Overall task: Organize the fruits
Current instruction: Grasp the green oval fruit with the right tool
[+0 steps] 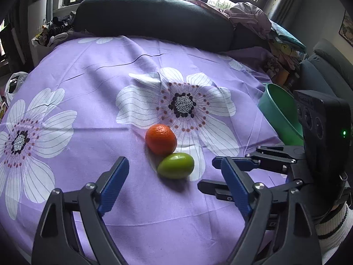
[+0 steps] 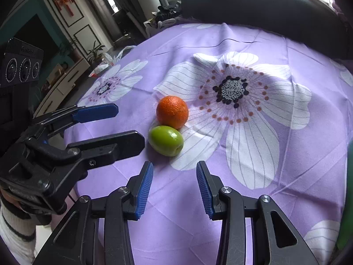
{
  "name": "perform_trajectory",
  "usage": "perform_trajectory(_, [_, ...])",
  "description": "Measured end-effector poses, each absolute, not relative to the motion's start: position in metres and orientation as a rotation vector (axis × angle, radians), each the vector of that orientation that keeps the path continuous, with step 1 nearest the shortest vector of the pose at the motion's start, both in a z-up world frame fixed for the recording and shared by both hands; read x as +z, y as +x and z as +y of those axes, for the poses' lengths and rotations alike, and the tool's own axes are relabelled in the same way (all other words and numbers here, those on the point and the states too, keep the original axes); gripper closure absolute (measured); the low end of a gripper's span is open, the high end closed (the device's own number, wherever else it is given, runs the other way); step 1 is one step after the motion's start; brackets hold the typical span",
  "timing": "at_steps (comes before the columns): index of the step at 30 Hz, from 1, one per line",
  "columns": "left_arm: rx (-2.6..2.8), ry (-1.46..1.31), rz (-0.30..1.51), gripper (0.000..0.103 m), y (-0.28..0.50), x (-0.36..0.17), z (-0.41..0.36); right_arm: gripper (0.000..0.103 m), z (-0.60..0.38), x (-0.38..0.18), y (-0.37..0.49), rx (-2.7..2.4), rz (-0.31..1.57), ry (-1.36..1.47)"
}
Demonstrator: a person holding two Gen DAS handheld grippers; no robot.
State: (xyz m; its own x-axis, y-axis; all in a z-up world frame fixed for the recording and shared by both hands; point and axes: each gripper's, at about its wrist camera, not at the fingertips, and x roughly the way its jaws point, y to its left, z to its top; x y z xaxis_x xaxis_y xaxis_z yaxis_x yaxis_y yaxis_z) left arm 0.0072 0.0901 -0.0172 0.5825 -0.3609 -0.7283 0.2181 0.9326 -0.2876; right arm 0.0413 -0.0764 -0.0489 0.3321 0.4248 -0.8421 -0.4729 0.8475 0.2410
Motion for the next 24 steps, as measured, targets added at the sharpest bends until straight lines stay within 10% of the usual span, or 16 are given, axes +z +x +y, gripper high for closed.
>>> perform_trajectory(24, [-0.489,-0.314,1.031,0.057,0.039,-0.043,0.097,0.062,-0.053,-0.067,0.067,0.626,1.137,-0.092])
